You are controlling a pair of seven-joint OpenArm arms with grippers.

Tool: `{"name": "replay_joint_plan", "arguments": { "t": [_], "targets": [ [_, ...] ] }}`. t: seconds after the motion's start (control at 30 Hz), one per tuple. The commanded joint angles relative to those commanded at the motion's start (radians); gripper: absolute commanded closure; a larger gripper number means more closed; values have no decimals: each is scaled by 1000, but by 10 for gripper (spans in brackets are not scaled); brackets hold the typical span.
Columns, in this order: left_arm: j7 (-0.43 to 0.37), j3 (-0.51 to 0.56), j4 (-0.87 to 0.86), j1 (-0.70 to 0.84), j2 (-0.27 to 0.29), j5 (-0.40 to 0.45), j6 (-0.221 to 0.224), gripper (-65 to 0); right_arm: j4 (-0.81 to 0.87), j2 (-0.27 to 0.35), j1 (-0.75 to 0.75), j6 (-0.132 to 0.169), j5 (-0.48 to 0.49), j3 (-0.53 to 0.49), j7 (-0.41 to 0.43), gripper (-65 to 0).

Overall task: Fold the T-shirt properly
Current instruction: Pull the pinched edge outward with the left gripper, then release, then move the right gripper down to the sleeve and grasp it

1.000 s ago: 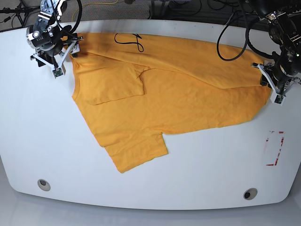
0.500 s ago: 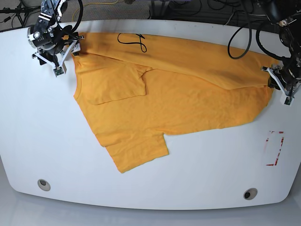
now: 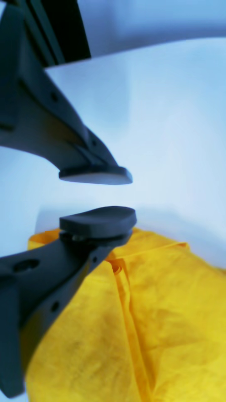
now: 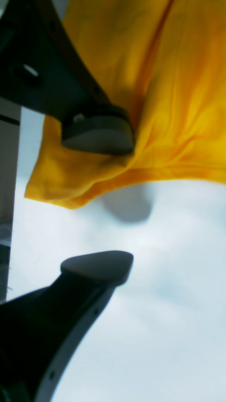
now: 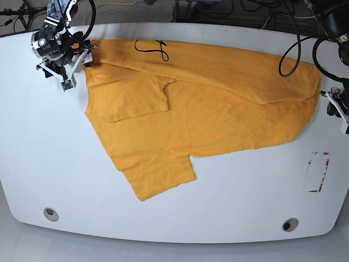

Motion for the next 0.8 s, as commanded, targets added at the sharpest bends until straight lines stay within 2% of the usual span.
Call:
{"name": "replay_joint_plan", "arguments": {
  "t": [0.1,0.17,0.27,0.43,0.63,0.8],
  "targets": [
    [11,0,43,6,5,-2,0,-158,25,-2,0,0,0,2,0,-457],
    [46,0,74,15,23,-2,0,-158,41,-2,0,0,0,3,0,-457],
    [100,0,133,43,92,-2,0,-158,52,0,0,0,0,6,0,-457],
    [106,3,193,104,213,5,0,-158,52,2,32,0,6,6,0,-460],
    [41,3,163,158,245,6,0,-158,49,-5,112,0,2,6,0,-460],
    [-6,2,107,189,249,8,0,-158,43,-5,203,0,2,-2,-6,-461]
  ]
}}
